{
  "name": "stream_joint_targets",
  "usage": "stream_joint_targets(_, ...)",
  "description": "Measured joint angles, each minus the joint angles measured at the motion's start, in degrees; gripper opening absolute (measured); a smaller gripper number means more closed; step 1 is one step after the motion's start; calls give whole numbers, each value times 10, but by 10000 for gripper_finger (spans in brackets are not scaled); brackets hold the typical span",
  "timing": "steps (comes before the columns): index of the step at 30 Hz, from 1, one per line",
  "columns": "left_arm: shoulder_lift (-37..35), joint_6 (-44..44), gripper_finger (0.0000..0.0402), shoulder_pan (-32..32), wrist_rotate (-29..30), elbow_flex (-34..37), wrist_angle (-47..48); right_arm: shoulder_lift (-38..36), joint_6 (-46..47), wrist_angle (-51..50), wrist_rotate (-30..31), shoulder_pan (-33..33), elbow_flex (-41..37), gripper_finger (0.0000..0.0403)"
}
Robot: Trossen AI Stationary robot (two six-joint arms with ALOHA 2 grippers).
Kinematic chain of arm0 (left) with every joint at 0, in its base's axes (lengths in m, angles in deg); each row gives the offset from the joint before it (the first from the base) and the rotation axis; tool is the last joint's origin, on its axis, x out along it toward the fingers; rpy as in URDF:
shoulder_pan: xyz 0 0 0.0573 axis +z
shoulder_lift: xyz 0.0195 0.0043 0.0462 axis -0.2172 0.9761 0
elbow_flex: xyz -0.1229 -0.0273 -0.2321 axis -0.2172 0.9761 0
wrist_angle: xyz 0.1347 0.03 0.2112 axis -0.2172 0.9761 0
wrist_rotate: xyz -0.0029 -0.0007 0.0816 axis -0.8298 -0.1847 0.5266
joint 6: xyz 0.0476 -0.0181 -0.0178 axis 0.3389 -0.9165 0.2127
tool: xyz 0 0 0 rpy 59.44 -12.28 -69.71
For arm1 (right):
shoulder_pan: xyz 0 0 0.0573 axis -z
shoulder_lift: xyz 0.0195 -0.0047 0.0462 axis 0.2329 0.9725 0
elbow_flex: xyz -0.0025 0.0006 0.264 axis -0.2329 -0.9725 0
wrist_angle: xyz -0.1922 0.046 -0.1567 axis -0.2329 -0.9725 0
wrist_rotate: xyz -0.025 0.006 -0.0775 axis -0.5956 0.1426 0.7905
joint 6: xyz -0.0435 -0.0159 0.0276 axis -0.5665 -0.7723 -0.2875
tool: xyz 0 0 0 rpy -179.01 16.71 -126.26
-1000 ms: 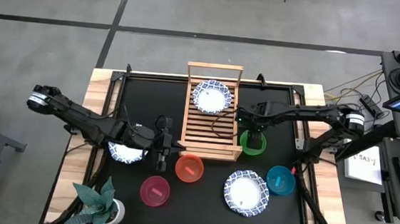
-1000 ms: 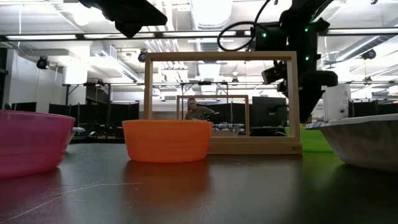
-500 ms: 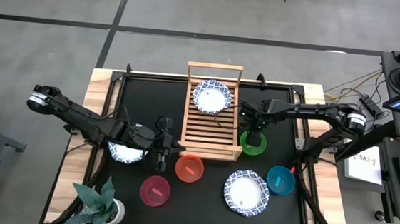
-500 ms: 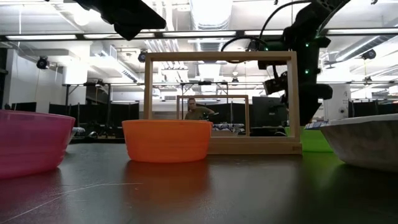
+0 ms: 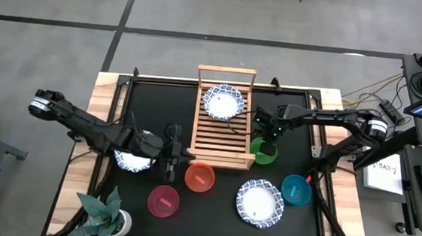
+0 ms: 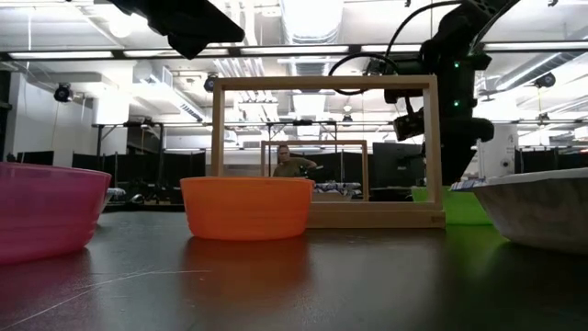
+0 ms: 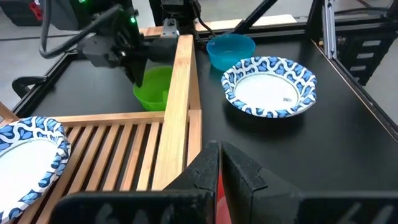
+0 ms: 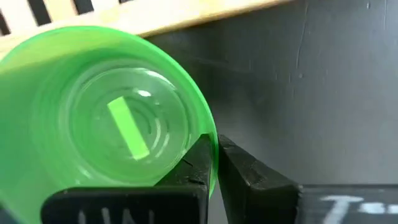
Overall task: Place and stack bowls onto a shelf
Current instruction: Put the green bowl on the shelf
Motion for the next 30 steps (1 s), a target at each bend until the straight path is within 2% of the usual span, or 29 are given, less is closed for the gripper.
stream_joint_targets(5,-9,2,0,-6,0,0,13,-16,32,-82,-20,16,45,8)
stream_joint_targets(9,-26,2,0,-6,12,0,31,-32,69,-97,-23,31,76,8)
stream_joint_targets(12,-47,1,0,-9,46,0,58,-35,97,-97,-22,43,93,8)
stream_joint_targets(15,-71,-9,0,-16,108,0,80,-36,111,-95,-21,53,109,8)
stream_joint_targets(18,-92,-14,0,-24,174,0,86,-35,135,-62,-22,58,116,8)
stream_joint_targets(21,-110,-18,0,-28,211,0,93,-35,147,0,-20,58,108,8)
stream_joint_targets(30,-146,-37,0,-28,216,0,121,-34,232,126,-20,56,75,9)
